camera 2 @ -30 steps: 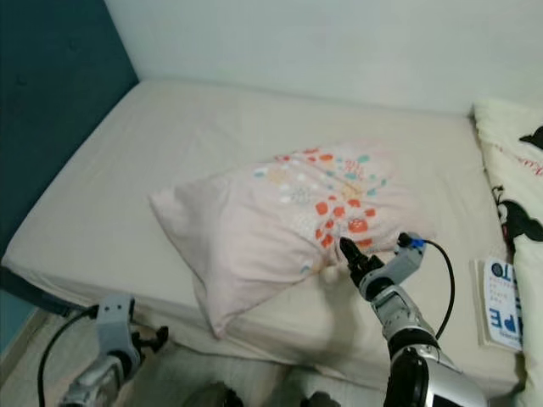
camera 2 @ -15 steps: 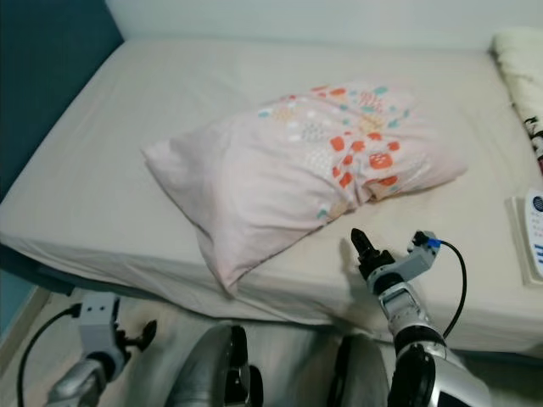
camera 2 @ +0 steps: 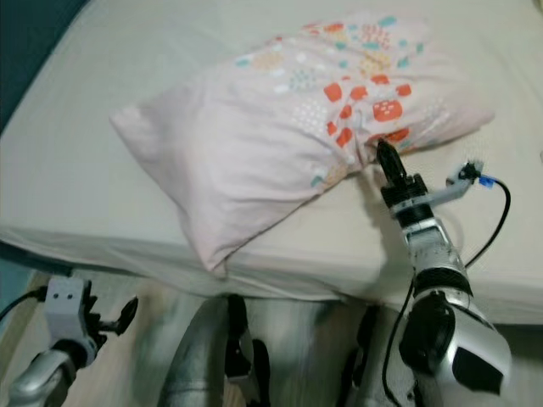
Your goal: Clean up the room
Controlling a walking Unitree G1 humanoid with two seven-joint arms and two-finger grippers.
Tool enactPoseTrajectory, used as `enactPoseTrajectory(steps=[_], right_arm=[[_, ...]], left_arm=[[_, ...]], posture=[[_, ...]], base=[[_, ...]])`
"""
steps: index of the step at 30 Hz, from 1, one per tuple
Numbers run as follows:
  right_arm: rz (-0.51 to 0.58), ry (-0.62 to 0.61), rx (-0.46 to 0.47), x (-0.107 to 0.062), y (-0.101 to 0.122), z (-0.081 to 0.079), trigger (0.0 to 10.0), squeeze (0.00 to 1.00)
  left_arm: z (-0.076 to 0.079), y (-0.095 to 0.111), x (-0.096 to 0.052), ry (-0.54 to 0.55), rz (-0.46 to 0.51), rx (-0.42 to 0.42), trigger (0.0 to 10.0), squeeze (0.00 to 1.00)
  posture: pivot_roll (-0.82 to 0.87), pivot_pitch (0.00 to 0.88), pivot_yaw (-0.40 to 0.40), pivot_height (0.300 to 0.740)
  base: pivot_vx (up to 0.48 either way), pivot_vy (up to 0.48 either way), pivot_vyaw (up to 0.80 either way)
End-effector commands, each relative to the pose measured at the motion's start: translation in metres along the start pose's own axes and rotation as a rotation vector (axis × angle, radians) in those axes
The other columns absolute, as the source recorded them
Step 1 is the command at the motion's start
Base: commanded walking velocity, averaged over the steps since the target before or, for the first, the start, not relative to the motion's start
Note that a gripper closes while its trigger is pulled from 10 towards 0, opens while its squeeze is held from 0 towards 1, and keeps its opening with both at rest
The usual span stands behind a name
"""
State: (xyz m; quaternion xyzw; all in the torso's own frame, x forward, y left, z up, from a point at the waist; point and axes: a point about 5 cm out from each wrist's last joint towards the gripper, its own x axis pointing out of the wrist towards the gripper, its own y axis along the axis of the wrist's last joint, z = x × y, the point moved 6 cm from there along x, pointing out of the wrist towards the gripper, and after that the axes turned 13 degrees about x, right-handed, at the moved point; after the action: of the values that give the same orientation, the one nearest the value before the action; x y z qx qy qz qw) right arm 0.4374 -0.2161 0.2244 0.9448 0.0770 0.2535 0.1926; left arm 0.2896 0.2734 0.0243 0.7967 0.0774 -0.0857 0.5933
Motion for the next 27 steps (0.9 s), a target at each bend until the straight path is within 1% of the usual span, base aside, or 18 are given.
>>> enactPoseTrajectory(steps=[1,2,3,4,5,6,7,8,10,13,16,18,21,22,23,24,25,27], right_arm=[[-0.059,-0.036,0.006,0.006,-0.022,0.003,10.0,0.0],[-0.076,-0.021,0.008,0.017,-0.029,-0.006,10.0,0.0],[-0.076,-0.021,0.008,0.017,-0.029,-0.006,10.0,0.0],[-0.094,-0.004,0.014,0.03,-0.036,-0.017,10.0,0.0],[-0.094,-0.004,0.014,0.03,-0.036,-0.017,10.0,0.0],[-0.12,0.014,0.02,0.043,-0.046,-0.029,10.0,0.0],[-0.12,0.014,0.02,0.043,-0.046,-0.029,10.0,0.0],[-0.166,0.004,0.022,0.053,-0.062,-0.037,10.0,0.0],[-0.206,-0.009,0.018,0.059,-0.074,-0.042,10.0,0.0],[-0.257,-0.037,0.009,0.063,-0.091,-0.045,10.0,0.0],[-0.328,-0.072,0.043,0.066,-0.124,-0.049,10.0,0.0],[-0.328,-0.072,0.043,0.066,-0.124,-0.049,10.0,0.0],[-0.38,-0.026,0.072,0.063,-0.141,-0.055,10.0,0.0],[-0.396,0.03,0.109,0.063,-0.146,-0.063,9.1,0.0],[-0.396,0.03,0.109,0.063,-0.146,-0.063,9.1,0.0],[-0.398,0.073,0.129,0.063,-0.147,-0.069,0.5,0.0],[-0.388,0.114,0.133,0.065,-0.145,-0.075,0.0,0.0],[-0.373,0.139,0.134,0.067,-0.141,-0.079,0.0,0.0]], left_arm=[[-0.008,-0.017,-0.02,0.007,-0.062,0.003,10.0,0.0],[-0.012,-0.016,-0.027,0.009,-0.061,0.012,10.0,0.0],[-0.012,-0.016,-0.027,0.009,-0.061,0.012,10.0,0.0],[-0.017,-0.015,-0.033,0.016,-0.061,0.026,10.0,0.0],[-0.017,-0.015,-0.033,0.016,-0.061,0.026,10.0,0.0],[-0.024,-0.012,-0.038,0.024,-0.062,0.037,10.0,0.0],[-0.024,-0.012,-0.038,0.024,-0.062,0.037,10.0,0.0],[-0.028,-0.009,-0.041,0.031,-0.067,0.047,10.0,0.0],[-0.031,-0.006,-0.043,0.036,-0.07,0.052,10.0,0.0],[-0.03,-0.003,-0.044,0.031,-0.065,0.056,10.0,0.0],[-0.018,-0.001,-0.044,0.002,-0.059,0.063,10.0,0.0],[-0.018,-0.001,-0.044,0.002,-0.059,0.063,10.0,0.0],[-0.01,-0.005,-0.046,-0.018,-0.069,0.072,10.0,0.0],[-0.01,-0.006,-0.047,-0.021,-0.075,0.075,10.0,0.0],[-0.01,-0.006,-0.047,-0.021,-0.075,0.075,10.0,0.0],[-0.011,-0.006,-0.047,-0.019,-0.079,0.076,10.0,0.0],[-0.012,-0.007,-0.046,-0.013,-0.081,0.077,10.0,0.0],[-0.013,-0.007,-0.046,-0.008,-0.084,0.076,10.0,0.0]], posture=[[0.42,0.514,0.136,0.541],[0.43,0.524,0.133,0.541],[0.43,0.524,0.133,0.541],[0.44,0.533,0.128,0.541],[0.44,0.533,0.128,0.541],[0.45,0.536,0.122,0.541],[0.45,0.536,0.122,0.541],[0.45,0.538,0.117,0.541],[0.45,0.543,0.116,0.541],[0.43,0.554,0.107,0.541],[0.43,0.558,0.106,0.541],[0.43,0.558,0.106,0.541],[0.43,0.548,0.107,0.541],[0.42,0.542,0.104,0.541],[0.42,0.542,0.104,0.541],[0.42,0.536,0.098,0.541],[0.41,0.531,0.092,0.541],[0.41,0.529,0.09,0.541]], base=[[0.0,0.0,0.0],[0.0,0.0,0.0],[0.0,0.0,0.0],[0.0,0.0,0.0],[0.0,0.0,0.0],[0.0,0.0,0.0],[0.0,0.0,0.0],[0.0,0.0,0.0],[0.0,0.0,0.0],[0.0,0.0,0.0],[0.0,0.0,0.0],[0.0,0.0,0.0],[0.0,0.0,0.0],[0.0,0.0,0.0],[0.0,0.0,0.0],[0.0,0.0,0.0],[0.0,0.0,0.0],[0.0,0.0,0.0]])
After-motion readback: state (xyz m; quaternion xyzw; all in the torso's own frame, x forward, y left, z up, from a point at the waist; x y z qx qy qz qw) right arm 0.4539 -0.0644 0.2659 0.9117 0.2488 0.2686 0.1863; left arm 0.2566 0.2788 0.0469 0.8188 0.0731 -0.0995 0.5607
